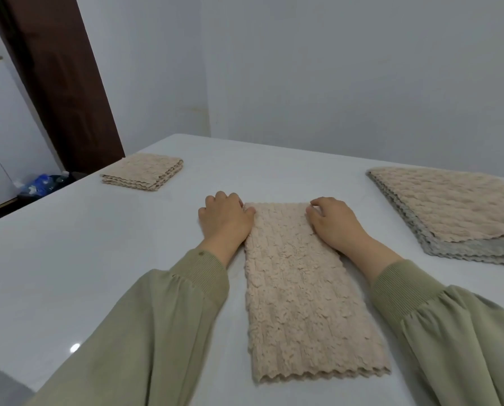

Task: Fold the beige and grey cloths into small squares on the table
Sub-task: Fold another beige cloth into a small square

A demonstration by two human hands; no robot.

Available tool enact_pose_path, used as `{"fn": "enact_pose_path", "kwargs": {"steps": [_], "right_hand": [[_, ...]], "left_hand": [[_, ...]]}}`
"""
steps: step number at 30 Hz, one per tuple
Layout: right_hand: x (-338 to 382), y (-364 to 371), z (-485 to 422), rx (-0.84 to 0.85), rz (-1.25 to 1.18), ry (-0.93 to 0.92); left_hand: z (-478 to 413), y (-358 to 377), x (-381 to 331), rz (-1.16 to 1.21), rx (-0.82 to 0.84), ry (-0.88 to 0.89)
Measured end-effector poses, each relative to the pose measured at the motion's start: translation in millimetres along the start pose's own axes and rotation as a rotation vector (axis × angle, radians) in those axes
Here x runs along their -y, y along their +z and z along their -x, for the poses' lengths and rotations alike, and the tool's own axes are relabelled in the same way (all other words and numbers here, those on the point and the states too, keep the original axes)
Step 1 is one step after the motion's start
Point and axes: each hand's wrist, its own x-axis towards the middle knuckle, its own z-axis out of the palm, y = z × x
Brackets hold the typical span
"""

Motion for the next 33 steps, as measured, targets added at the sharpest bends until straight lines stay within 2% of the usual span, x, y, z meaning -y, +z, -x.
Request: {"fn": "enact_pose_path", "kwargs": {"steps": [5, 9, 12, 18, 21, 26, 30, 33], "right_hand": [[-2.8, 2.7, -15.3, 0.064, 0.048, -0.015], [-8.2, 3.6, -17.6, 0.08, 0.04, -0.039], [-7.7, 2.6, -16.8, 0.083, 0.016, -0.021], [-1.2, -3.6, -11.8, 0.071, -0.047, 0.008], [3.1, -9.9, -3.8, 0.094, -0.244, 0.031], [0.2, -12.7, -3.3, 0.054, -0.868, 0.124], [2.3, -11.9, -4.0, -0.032, -0.999, 0.122], [4.6, -15.0, -4.6, -0.139, -0.98, 0.05]], "left_hand": [[-11.5, -2.0, 2.8, 0.085, 0.02, -0.032], [-11.9, -3.4, 5.1, 0.164, 0.05, 0.009], [-7.3, -3.8, 7.0, 0.454, 0.061, 0.052], [4.5, -11.8, -2.5, 0.972, 0.08, 0.001], [6.4, -14.6, -5.7, 1.082, 0.068, -0.002], [5.6, -15.8, -4.0, 1.194, 0.055, 0.03], [6.6, -17.4, -5.1, 1.268, 0.088, 0.028], [5.2, -16.6, -2.8, 1.326, 0.158, 0.005]]}}
